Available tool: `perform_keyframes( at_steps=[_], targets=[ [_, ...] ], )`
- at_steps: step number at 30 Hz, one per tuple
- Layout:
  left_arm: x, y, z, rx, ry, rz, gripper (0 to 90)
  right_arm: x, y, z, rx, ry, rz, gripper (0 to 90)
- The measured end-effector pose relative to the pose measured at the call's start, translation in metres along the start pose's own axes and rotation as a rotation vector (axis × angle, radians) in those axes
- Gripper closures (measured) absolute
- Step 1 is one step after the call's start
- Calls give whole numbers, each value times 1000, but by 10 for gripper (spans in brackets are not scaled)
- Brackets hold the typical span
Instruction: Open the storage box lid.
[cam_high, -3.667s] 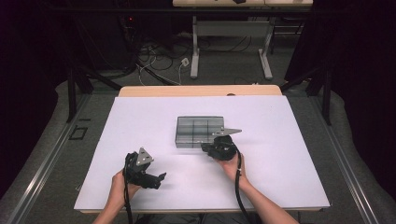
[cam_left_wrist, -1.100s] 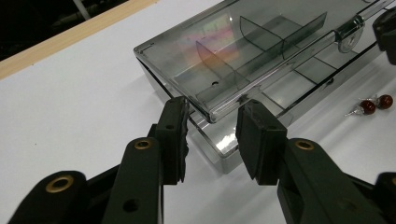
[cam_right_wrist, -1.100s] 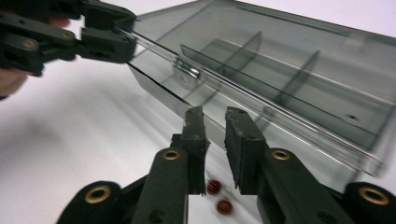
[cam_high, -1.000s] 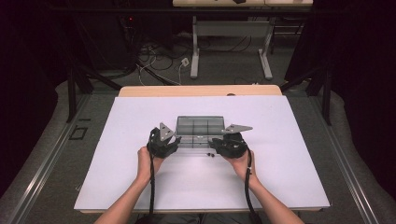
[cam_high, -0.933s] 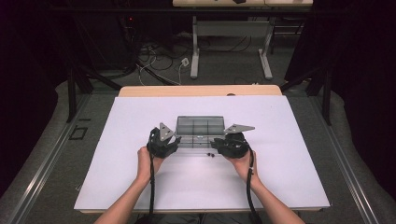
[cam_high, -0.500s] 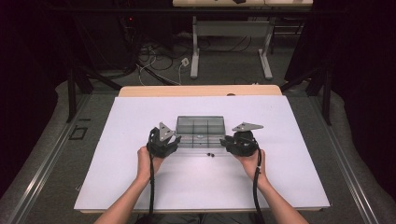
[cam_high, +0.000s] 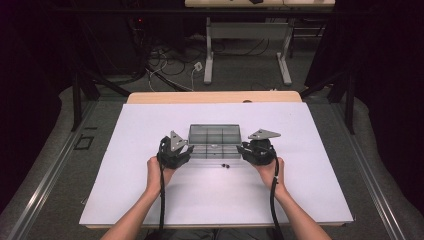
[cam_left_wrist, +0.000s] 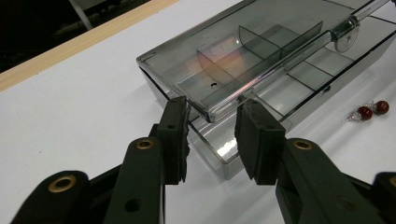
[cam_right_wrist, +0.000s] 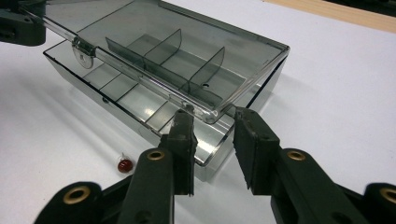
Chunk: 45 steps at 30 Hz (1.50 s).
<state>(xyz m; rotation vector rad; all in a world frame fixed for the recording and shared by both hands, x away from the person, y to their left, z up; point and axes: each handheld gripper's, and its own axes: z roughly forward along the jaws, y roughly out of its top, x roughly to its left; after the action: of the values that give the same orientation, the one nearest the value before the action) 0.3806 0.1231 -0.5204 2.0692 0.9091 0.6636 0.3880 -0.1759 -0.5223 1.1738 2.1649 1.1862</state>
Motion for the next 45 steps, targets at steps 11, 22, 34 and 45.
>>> perform_keyframes(
  at_steps=[11,22,34,45],
  targets=[
    [3,2,-1,-11,-10,32,648,1,3,1,-9,-6,-25,709],
    [7,7,-3,-43,-21,37,654,1,9,1,-29,-5,-31,714],
    [10,11,-2,-60,-20,27,663,-2,13,-1,-41,-34,-15,718],
    [13,15,-1,-80,-10,15,680,-4,19,-3,-72,-38,-17,726]
  ],
)
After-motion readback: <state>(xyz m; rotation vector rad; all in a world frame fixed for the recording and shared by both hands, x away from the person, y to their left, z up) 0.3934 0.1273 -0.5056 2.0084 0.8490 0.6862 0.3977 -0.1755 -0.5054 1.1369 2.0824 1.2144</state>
